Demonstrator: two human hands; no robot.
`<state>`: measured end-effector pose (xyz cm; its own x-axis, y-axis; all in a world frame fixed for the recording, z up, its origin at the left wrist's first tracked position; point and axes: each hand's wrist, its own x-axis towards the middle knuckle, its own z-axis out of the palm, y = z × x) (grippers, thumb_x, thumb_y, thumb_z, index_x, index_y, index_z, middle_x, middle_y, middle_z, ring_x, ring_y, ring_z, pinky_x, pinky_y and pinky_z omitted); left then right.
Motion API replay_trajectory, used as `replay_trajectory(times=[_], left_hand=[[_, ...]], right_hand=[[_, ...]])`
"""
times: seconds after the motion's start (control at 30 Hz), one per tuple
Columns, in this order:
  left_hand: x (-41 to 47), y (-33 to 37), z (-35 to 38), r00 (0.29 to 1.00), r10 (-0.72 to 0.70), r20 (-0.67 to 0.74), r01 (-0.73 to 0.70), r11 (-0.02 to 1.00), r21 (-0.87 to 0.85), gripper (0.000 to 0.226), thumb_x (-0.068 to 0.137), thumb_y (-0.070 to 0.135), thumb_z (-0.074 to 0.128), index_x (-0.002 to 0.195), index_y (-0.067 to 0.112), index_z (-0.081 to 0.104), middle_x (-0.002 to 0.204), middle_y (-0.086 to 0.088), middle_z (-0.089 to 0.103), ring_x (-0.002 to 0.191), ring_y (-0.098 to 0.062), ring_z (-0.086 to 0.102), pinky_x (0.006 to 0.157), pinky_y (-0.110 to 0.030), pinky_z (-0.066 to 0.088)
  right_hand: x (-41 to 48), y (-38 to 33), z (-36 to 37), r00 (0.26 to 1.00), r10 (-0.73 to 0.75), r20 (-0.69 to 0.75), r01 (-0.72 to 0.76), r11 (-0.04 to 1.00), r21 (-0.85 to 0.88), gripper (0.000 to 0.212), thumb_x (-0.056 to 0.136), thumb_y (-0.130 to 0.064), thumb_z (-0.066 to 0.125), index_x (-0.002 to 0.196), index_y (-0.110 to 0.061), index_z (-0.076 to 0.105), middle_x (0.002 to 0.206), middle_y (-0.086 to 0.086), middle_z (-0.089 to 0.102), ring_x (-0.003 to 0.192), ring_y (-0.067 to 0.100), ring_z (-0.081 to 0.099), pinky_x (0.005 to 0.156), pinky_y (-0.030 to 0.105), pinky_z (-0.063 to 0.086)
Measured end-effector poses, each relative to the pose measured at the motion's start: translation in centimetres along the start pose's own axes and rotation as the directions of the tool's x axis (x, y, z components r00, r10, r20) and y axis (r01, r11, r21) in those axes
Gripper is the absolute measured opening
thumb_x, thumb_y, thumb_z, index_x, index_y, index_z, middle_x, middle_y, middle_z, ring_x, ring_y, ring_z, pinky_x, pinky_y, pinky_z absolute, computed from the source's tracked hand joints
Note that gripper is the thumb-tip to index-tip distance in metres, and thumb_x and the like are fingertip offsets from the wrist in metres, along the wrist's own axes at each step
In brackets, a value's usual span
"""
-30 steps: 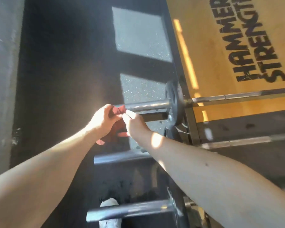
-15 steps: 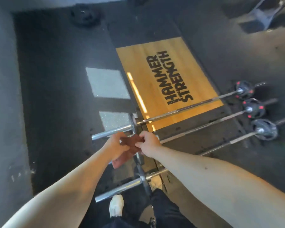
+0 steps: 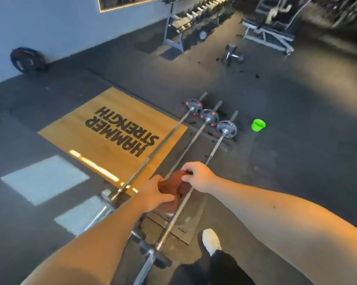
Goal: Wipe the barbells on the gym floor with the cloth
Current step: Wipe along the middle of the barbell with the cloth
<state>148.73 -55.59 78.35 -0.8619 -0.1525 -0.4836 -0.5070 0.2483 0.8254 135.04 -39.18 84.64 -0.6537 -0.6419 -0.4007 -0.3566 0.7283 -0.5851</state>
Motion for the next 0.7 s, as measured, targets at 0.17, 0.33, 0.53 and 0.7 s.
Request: replay_trajectory(times=[0.17,0.33,0.53,0.7], left_hand=[[6.3,8.0,5.5,0.994,0.060,0.087,-0.061,0.998,-0.001,0.057,0.067,0.043,0.089,0.114,0.021,0.067,0.103,0.002,0.075,0.092,-0.013,0.073,0.083,-0.035,0.061],[16.4,18.0,14.7,0.994,0.086,0.062,-0.084,0.996,-0.035,0.038,0.079,0.023,0.088,0.111,0.010,0.071,0.103,-0.004,0.077,0.096,-0.021,0.074,0.086,-0.038,0.060],[31.3,32.6,28.8,0.986,0.112,0.123,-0.100,0.990,-0.102,0.024,0.089,0.013,0.078,0.110,0.025,0.074,0.101,0.007,0.079,0.095,-0.008,0.074,0.086,-0.028,0.057],[42.5,45.5,39.7,0.979,0.139,0.152,-0.116,0.982,-0.149,0.031,0.079,0.015,0.080,0.109,0.019,0.073,0.099,0.000,0.078,0.095,-0.017,0.074,0.087,-0.033,0.058]], right_hand=[[-1.5,9.3,-7.8,0.990,0.098,-0.101,-0.090,0.992,0.084,0.010,0.095,-0.015,0.068,0.088,-0.022,0.065,0.096,0.004,0.069,0.094,0.025,0.065,0.087,0.043,0.053],[-1.2,22.2,-16.6,0.929,0.248,-0.277,-0.137,0.921,0.364,0.006,0.094,-0.012,0.072,0.091,-0.015,0.066,0.090,0.005,0.067,0.082,0.018,0.061,0.080,0.039,0.051],[2.8,40.3,-31.1,0.864,0.454,-0.217,-0.148,0.641,0.753,0.027,0.089,-0.032,0.078,0.090,-0.021,0.053,0.093,0.010,0.062,0.081,0.024,0.060,0.085,0.042,0.056],[2.3,51.5,-44.5,0.835,0.534,-0.133,-0.162,0.470,0.868,0.070,0.076,0.005,0.076,0.133,-0.022,0.047,0.106,0.005,0.063,0.089,0.024,0.064,0.092,0.046,0.057]])
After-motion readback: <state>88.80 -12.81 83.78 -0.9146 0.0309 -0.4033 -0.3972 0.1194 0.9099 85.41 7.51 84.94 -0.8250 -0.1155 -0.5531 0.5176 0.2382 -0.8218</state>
